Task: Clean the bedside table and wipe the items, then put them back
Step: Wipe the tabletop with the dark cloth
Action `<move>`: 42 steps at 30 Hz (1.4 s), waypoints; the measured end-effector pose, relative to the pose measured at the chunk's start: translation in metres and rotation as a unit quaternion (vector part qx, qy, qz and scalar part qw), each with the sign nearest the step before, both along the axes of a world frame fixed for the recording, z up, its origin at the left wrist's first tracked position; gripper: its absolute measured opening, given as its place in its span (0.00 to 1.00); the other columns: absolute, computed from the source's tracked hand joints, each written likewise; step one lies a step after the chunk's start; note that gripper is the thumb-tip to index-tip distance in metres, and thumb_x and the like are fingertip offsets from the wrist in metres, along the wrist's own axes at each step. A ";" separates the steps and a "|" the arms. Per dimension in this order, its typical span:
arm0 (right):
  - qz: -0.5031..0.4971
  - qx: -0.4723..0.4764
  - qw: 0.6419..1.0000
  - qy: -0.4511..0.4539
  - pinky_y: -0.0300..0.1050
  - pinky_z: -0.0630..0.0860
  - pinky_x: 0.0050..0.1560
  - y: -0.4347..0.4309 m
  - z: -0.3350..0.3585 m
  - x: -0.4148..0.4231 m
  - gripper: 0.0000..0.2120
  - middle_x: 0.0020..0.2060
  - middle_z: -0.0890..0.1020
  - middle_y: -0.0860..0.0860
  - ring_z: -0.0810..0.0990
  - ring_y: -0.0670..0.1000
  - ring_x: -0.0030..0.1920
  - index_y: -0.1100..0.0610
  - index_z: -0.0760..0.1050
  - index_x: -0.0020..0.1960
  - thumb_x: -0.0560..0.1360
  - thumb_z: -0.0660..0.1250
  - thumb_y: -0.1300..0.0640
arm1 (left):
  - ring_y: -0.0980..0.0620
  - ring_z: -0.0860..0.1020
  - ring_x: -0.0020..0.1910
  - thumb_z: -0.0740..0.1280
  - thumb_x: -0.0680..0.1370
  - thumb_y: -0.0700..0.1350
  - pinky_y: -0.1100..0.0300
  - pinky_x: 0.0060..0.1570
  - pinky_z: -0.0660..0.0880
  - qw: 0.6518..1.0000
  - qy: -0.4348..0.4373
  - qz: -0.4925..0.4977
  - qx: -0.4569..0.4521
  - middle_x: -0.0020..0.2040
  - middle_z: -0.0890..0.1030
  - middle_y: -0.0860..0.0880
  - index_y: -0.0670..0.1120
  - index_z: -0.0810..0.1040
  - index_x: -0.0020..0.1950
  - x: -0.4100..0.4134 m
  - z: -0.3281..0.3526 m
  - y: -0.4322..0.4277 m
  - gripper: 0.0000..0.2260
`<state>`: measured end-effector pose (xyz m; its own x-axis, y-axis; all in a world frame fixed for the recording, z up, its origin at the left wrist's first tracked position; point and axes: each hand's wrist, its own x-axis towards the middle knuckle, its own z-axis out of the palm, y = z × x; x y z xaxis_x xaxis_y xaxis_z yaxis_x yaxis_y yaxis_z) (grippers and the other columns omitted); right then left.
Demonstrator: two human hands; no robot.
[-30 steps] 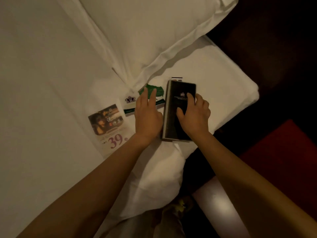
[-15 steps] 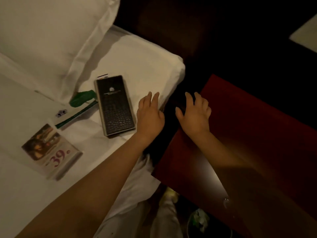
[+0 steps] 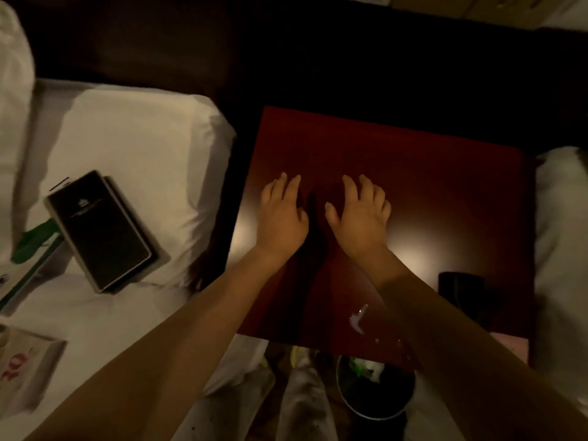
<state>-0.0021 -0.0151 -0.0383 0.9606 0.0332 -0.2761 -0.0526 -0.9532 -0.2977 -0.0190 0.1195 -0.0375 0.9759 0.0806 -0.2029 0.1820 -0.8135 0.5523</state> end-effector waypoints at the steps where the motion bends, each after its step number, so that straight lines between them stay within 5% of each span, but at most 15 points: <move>1: -0.012 0.001 1.000 0.000 0.60 0.56 0.71 -0.010 -0.002 -0.002 0.28 0.74 0.60 0.59 0.58 0.61 0.73 0.55 0.57 0.74 0.78 0.57 0.46 | 0.45 0.55 0.76 0.60 0.78 0.39 0.54 0.73 0.56 1.000 0.004 -0.011 -0.001 0.77 0.59 0.43 0.46 0.59 0.76 0.000 -0.002 -0.010 0.26; 17: -0.191 0.001 0.981 -0.035 0.59 0.61 0.70 -0.148 -0.032 -0.076 0.21 0.68 0.71 0.57 0.66 0.58 0.70 0.59 0.65 0.69 0.80 0.53 0.49 | 0.46 0.51 0.77 0.59 0.80 0.44 0.48 0.75 0.53 0.987 0.038 -0.155 0.026 0.78 0.57 0.46 0.50 0.58 0.76 0.015 -0.041 -0.103 0.24; 25: -0.166 -0.029 0.981 -0.096 0.58 0.66 0.70 -0.180 -0.053 -0.124 0.16 0.63 0.76 0.61 0.72 0.61 0.66 0.64 0.71 0.64 0.78 0.59 0.59 | 0.47 0.45 0.78 0.51 0.80 0.57 0.42 0.73 0.40 0.938 -0.011 -0.303 0.167 0.79 0.50 0.48 0.55 0.53 0.77 0.042 -0.082 -0.105 0.25; 34: -0.156 -0.054 0.983 -0.078 0.61 0.59 0.72 -0.201 -0.072 -0.145 0.24 0.72 0.67 0.58 0.60 0.61 0.74 0.54 0.64 0.72 0.77 0.54 0.48 | 0.50 0.45 0.78 0.42 0.80 0.60 0.43 0.73 0.37 0.923 -0.065 -0.300 0.232 0.79 0.49 0.50 0.56 0.49 0.77 0.051 -0.103 -0.110 0.25; 42: -0.159 -0.079 0.982 -0.069 0.63 0.55 0.73 -0.214 -0.076 -0.096 0.25 0.73 0.65 0.59 0.57 0.64 0.74 0.52 0.62 0.73 0.77 0.54 0.47 | 0.48 0.48 0.78 0.46 0.80 0.60 0.38 0.72 0.42 0.933 -0.094 -0.271 0.219 0.79 0.53 0.49 0.55 0.52 0.77 0.053 -0.106 -0.111 0.25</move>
<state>-0.0980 -0.2292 -0.1147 0.9441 -0.3068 -0.1203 -0.3243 -0.9300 -0.1729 0.0345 0.0087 -0.1439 0.9125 -0.3996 -0.0880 -0.3878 -0.9132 0.1254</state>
